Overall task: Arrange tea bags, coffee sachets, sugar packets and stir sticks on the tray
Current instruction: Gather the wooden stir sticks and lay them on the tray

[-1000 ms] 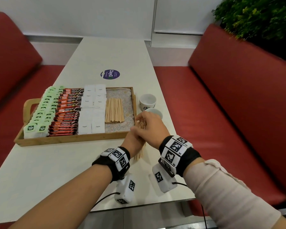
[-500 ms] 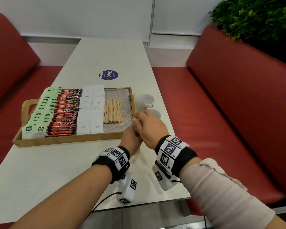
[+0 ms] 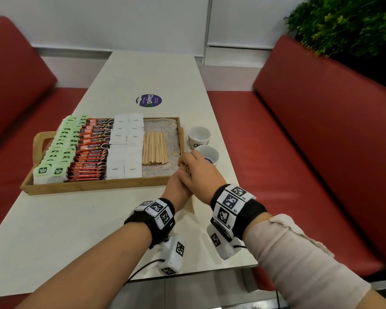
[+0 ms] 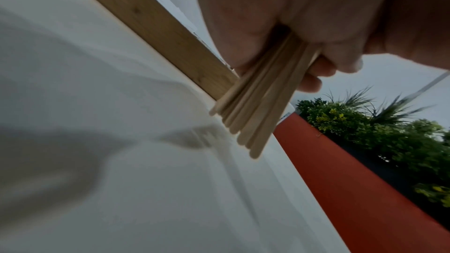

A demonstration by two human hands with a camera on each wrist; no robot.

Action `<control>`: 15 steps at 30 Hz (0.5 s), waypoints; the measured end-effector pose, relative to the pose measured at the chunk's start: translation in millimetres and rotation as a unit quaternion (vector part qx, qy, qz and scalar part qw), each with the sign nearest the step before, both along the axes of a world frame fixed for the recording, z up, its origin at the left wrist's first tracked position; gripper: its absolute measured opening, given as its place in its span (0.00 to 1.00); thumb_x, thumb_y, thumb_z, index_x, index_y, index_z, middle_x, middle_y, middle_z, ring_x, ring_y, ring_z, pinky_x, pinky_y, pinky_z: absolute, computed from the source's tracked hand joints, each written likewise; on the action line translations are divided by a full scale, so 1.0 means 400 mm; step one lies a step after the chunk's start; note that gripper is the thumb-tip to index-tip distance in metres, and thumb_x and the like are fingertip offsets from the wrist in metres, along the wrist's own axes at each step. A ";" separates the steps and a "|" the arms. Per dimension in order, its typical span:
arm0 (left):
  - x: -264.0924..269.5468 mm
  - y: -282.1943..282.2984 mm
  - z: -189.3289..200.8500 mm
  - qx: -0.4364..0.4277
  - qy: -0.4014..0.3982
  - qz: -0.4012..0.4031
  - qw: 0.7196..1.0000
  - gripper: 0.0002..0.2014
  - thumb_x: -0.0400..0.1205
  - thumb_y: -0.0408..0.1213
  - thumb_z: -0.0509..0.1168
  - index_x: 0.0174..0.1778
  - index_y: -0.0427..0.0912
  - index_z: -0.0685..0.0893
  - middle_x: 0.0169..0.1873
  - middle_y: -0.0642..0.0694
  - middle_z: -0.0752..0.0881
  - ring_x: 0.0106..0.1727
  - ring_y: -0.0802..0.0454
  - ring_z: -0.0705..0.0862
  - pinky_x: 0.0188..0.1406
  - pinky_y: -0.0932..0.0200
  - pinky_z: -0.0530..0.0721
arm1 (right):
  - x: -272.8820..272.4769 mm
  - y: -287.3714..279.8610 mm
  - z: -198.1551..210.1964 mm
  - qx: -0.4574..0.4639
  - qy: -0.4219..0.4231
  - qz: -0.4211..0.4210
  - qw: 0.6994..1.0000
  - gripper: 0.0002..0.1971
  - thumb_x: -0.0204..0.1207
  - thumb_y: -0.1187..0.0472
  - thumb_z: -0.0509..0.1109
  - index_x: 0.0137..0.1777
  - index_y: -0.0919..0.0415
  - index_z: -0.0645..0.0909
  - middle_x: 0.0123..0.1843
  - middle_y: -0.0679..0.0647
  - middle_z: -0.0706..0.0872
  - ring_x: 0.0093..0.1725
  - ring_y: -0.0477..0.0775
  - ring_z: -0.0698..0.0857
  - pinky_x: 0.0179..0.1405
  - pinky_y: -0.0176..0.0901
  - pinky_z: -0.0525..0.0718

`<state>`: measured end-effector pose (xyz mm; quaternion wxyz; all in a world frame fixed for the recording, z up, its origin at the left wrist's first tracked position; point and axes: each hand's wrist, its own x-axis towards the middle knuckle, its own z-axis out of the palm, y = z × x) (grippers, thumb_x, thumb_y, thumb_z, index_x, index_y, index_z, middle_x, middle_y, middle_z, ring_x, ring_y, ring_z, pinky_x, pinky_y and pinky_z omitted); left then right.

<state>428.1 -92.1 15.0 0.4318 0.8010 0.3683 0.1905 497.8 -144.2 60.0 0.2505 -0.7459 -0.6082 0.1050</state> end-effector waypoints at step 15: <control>-0.015 0.004 -0.002 0.098 0.123 -0.017 0.987 0.15 0.87 0.34 0.53 0.67 0.34 0.74 0.64 0.37 0.80 0.66 0.46 0.77 0.60 0.62 0.70 | -0.011 -0.007 -0.015 0.051 -0.010 -0.008 0.999 0.12 0.82 0.57 0.62 0.63 0.56 0.77 0.60 0.51 0.78 0.59 0.52 0.74 0.54 0.44 0.75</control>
